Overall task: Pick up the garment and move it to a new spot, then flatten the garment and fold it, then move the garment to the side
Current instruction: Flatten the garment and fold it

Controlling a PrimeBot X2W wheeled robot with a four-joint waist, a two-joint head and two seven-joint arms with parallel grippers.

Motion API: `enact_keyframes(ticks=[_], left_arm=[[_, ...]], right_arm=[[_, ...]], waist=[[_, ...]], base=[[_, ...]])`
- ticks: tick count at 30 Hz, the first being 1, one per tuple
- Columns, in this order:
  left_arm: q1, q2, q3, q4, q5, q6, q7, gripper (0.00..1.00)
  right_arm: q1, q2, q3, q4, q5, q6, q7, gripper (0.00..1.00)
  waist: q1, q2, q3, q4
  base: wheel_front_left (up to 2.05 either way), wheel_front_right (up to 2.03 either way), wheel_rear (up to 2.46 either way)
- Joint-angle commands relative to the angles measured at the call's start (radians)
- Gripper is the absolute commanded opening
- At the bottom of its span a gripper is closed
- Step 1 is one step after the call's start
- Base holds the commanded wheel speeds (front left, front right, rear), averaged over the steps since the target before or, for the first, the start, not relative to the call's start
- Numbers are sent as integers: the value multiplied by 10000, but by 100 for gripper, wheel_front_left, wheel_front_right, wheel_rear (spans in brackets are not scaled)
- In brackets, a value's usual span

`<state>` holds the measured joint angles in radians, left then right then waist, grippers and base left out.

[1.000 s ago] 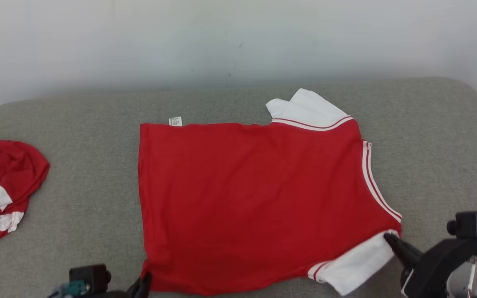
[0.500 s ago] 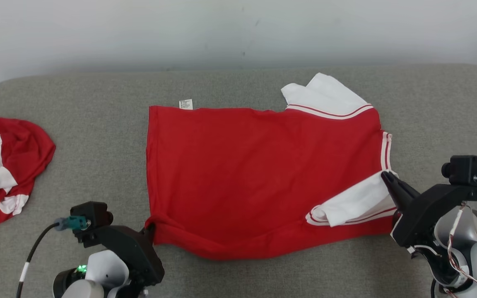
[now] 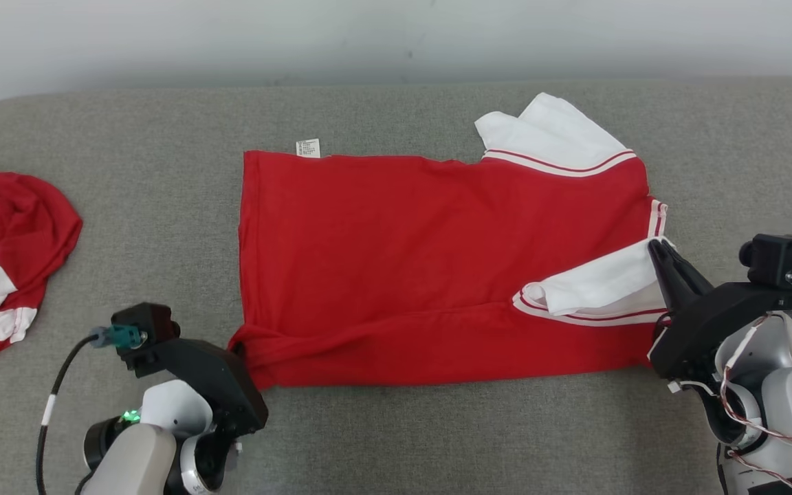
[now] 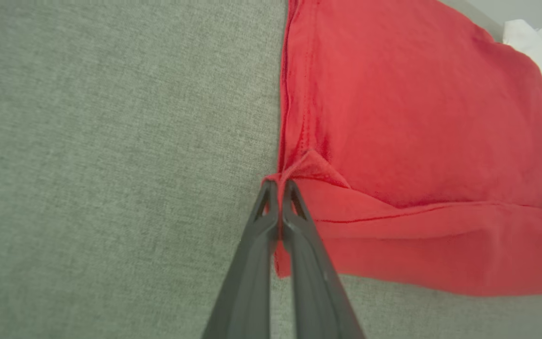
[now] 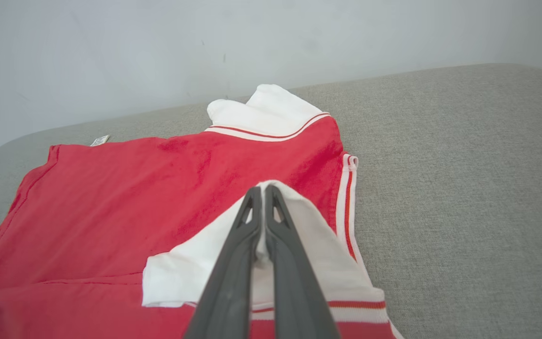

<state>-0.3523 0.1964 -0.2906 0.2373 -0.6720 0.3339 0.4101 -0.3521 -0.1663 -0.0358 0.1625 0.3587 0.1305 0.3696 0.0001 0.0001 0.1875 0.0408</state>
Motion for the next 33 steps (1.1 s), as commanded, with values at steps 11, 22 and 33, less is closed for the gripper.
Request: enact_keyframes(ticks=[11, 22, 33], left_arm=[[-757, 30, -73, 688, 246, -137, -417, 94], [-463, 353, -309, 570, 1035, -447, -2166, 100], [1292, 979, -315, -584, 1535, -154, -3316, 100]], right_arm=[[-639, -82, 435, 1206, -327, 1, -1355, 100], [-506, 39, 192, 1474, -431, 1, -2620, 100], [997, 389, -957, 343, -667, 3, -2387, 100]], waist=[[-1, -1, 200, -114], [-1, -1, -148, -98], [-1, -1, -383, -258]], base=[[0, 0, 0], [0, 0, 0], [0, 0, 0]])
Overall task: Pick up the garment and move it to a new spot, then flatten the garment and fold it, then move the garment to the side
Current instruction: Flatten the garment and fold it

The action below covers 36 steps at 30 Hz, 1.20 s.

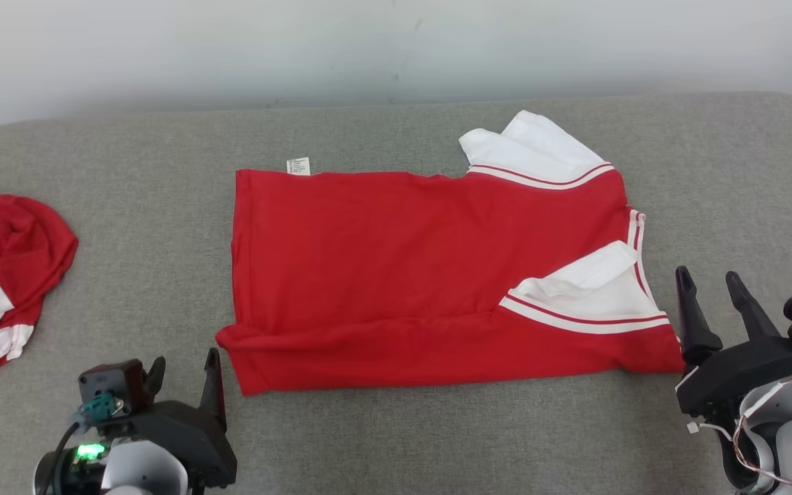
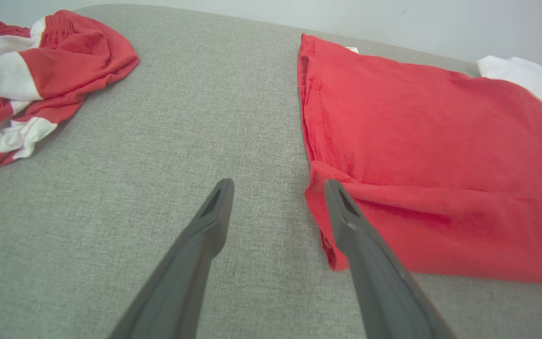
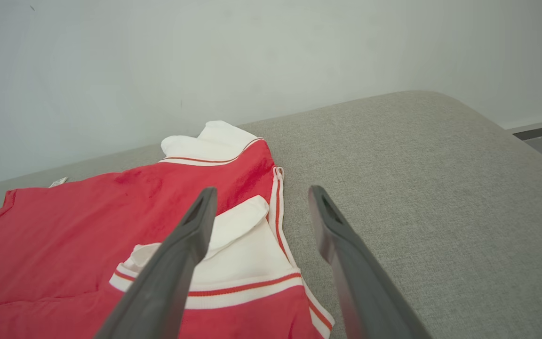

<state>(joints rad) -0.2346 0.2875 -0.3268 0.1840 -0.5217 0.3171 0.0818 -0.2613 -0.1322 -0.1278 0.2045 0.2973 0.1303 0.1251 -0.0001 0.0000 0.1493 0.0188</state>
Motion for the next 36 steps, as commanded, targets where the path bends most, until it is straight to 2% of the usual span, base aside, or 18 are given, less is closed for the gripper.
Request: enact_keyframes(ticks=[1, 7, 12, 18, 27, 36], left_arm=[[223, 101, 59, -95, -9, 38, -2, 100], [248, 235, 23, -265, 35, 69, 74, 100], [443, 296, -204, -285, 222, -44, -240, 100], [576, 123, -512, 203, 349, -185, -559, 100], [-126, -232, -562, 1183, 242, -122, -577, 100], [-616, -414, -655, 2075, -53, -233, 31, 100]], right_arm=[[187, 95, -94, -170, -62, 5, 102, 100], [413, 300, -133, -475, -180, 3, 303, 100], [476, 413, -209, -223, -343, 3, 357, 100], [246, 344, -297, 558, -548, 3, 558, 100], [-557, 201, -229, 1935, -922, 5, 1160, 100], [-966, 135, 81, 3094, -976, 3, 2144, 100]], waist=[[1, 0, 0, -70], [1, 0, -46, -237], [1, 0, -113, -348], [1, 0, 15, -401], [1, 0, 548, -270], [1, 0, 954, -195]], base=[[0, 0, 0], [0, 0, 0], [0, 0, 0], [0, 0, 0], [0, 0, 0], [0, 0, 0]])
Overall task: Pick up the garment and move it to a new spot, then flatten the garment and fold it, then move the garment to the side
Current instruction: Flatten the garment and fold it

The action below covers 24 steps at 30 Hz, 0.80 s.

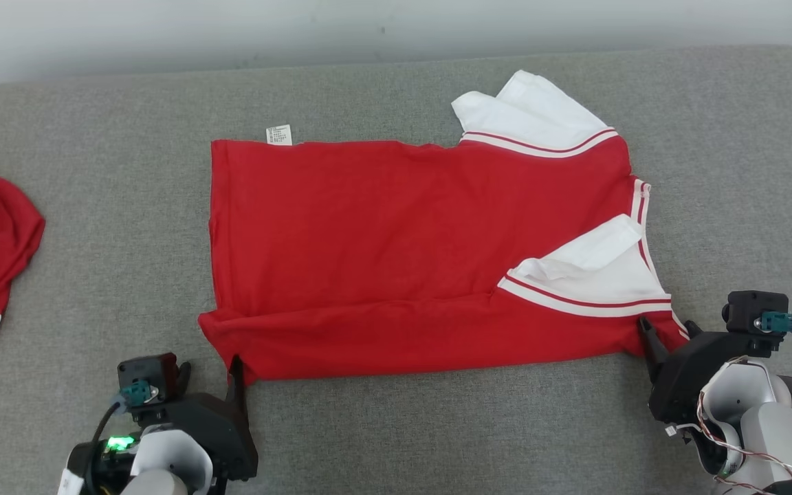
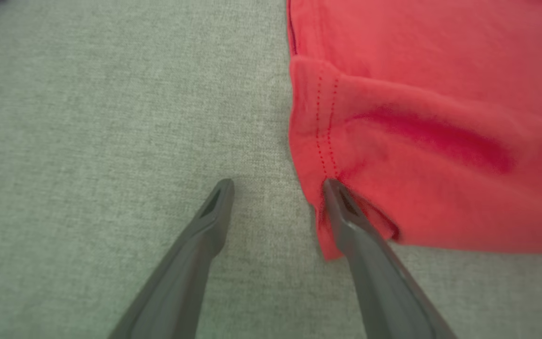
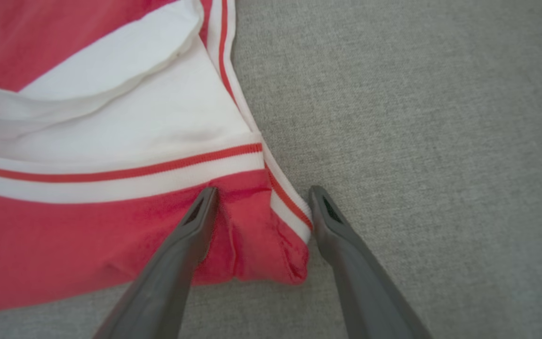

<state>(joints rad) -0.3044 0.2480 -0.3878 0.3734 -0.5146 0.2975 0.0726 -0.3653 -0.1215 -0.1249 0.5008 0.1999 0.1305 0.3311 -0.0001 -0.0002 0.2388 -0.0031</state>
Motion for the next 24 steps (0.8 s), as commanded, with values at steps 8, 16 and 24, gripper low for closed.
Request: enact_keyframes(ticks=[8, 16, 24], left_arm=[[-124, -238, -270, 933, -469, -489, 637, 0], [107, -348, -659, 1273, -661, -1013, 870, 0], [823, 176, -586, 451, -769, -948, 1101, 0]], right_arm=[[125, 102, 360, 591, 420, 4, 631, 40], [394, -25, 439, 374, 821, 3, 540, 0], [1303, -29, 99, -823, 1437, 1, 372, 0]], waist=[[1, 2, 141, 42], [1, 2, -190, -13], [1, 2, -925, -10]], base=[[0, 0, 0], [0, 0, 0], [0, 0, 0]])
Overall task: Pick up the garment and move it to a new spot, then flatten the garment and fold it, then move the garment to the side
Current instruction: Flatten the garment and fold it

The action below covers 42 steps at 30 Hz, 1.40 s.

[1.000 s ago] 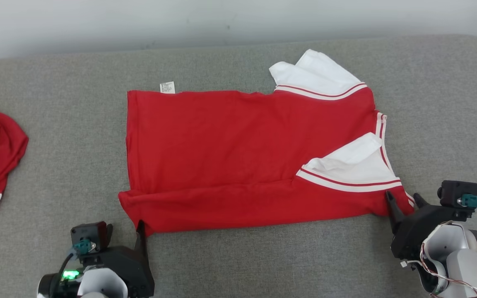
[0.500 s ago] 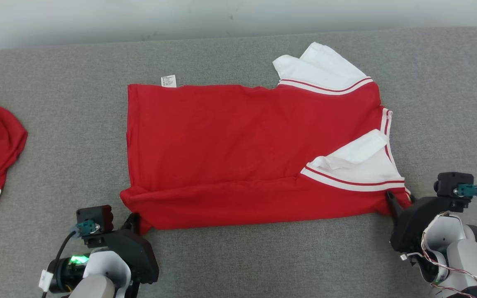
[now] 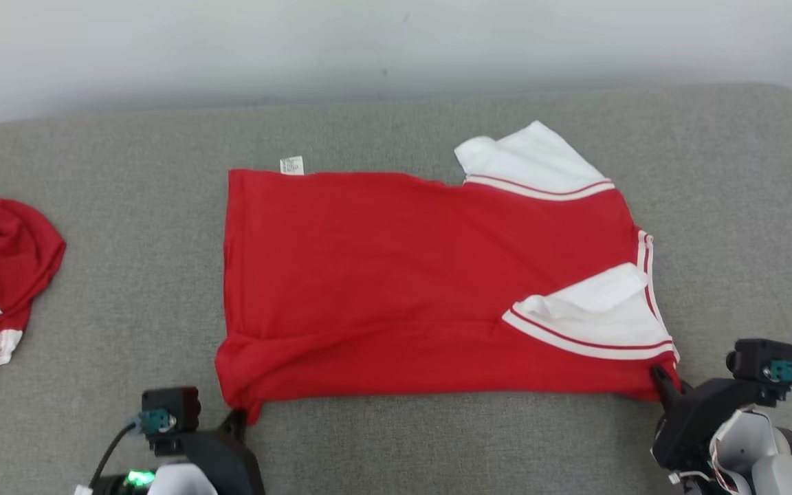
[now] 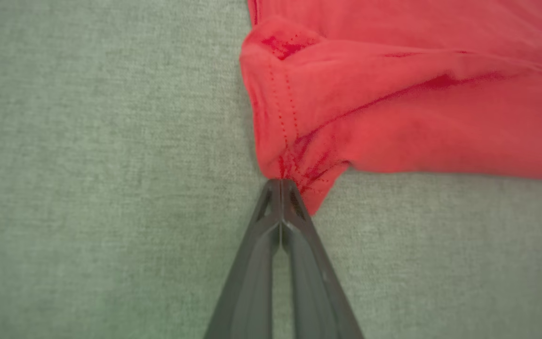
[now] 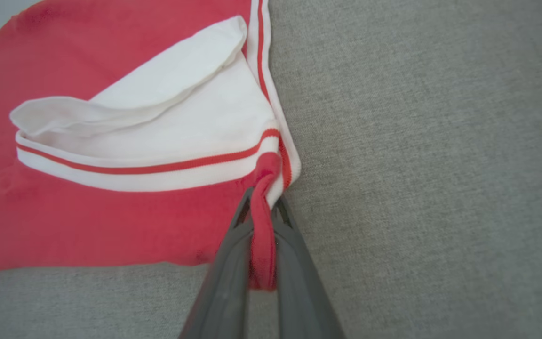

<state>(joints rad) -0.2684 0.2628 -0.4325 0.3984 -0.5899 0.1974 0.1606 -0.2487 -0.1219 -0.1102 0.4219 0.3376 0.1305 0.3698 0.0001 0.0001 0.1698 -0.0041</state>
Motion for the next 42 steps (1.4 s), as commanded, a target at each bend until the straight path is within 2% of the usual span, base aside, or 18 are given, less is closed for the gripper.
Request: enact_keyframes(ticks=[1, 5, 7, 13, 18, 19, 20, 21, 22, 32, 37, 42], left_arm=[[586, 98, -142, 7, -32, 86, 294, 0], [1150, 338, -152, -832, -115, 309, 643, 0], [1662, 497, -128, -1481, -230, 579, 977, 0], [2668, 633, -116, -2694, -477, 1155, 1588, 0], [2909, 704, -19, -3259, -411, 1334, 1416, 0], [2855, 719, -8, -3351, -319, 1313, 1251, 4], [2718, 760, -22, -3400, -172, 1222, 972, 100], [2718, 760, -22, -3400, -172, 1222, 972, 100], [2654, 756, -24, -3382, -115, 1208, 854, 100], [2300, 678, 211, -3141, 128, 1056, -391, 100], [1674, 823, 467, -3070, -3, 945, -317, 100], [143, 919, 584, -2459, -80, 732, 218, 100]], right_arm=[[303, -22, -97, -267, 81, 1, 2, 0], [1054, 130, -272, -1039, 34, 1, 201, 0], [1547, 277, -426, -1499, -31, 1, 316, 0], [2098, 507, -637, -1829, -150, 1, 395, 0], [2161, 564, -771, -1814, -334, 1, 317, 0], [2145, 582, -795, -1798, -345, 1, 257, 0], [2080, 603, -773, -1763, -380, 1, 193, 56], [2080, 603, -773, -1763, -380, 1, 193, 56], [2036, 611, -778, -1750, -393, 1, 124, 100], [1695, 647, -964, -1880, -596, 1, -392, 100], [1079, 384, -1054, -2202, -678, 1, -85, 100], [-425, -144, -592, -1962, -624, 1, 828, 100]], waist=[[-1, -1, -320, -7], [-1, -1, -626, -59], [-1, -1, -799, -117], [-1, -1, -964, -188], [-1, -1, -1015, -167], [-1, -1, -1016, -155], [-1, -1, -1013, -138], [-1, -1, -1013, -138], [-1, -1, -1009, -135], [-1, -1, -1032, -131], [-1, -1, -826, -111], [-1, -1, -245, -178]], base=[[0, 0, 0], [0, 0, 0], [0, 0, 0], [0, 0, 0], [0, 0, 0], [0, 0, 0], [0, 0, 0], [0, 0, 0], [0, 0, 0], [0, 0, 0], [0, 0, 0], [0, 0, 0]])
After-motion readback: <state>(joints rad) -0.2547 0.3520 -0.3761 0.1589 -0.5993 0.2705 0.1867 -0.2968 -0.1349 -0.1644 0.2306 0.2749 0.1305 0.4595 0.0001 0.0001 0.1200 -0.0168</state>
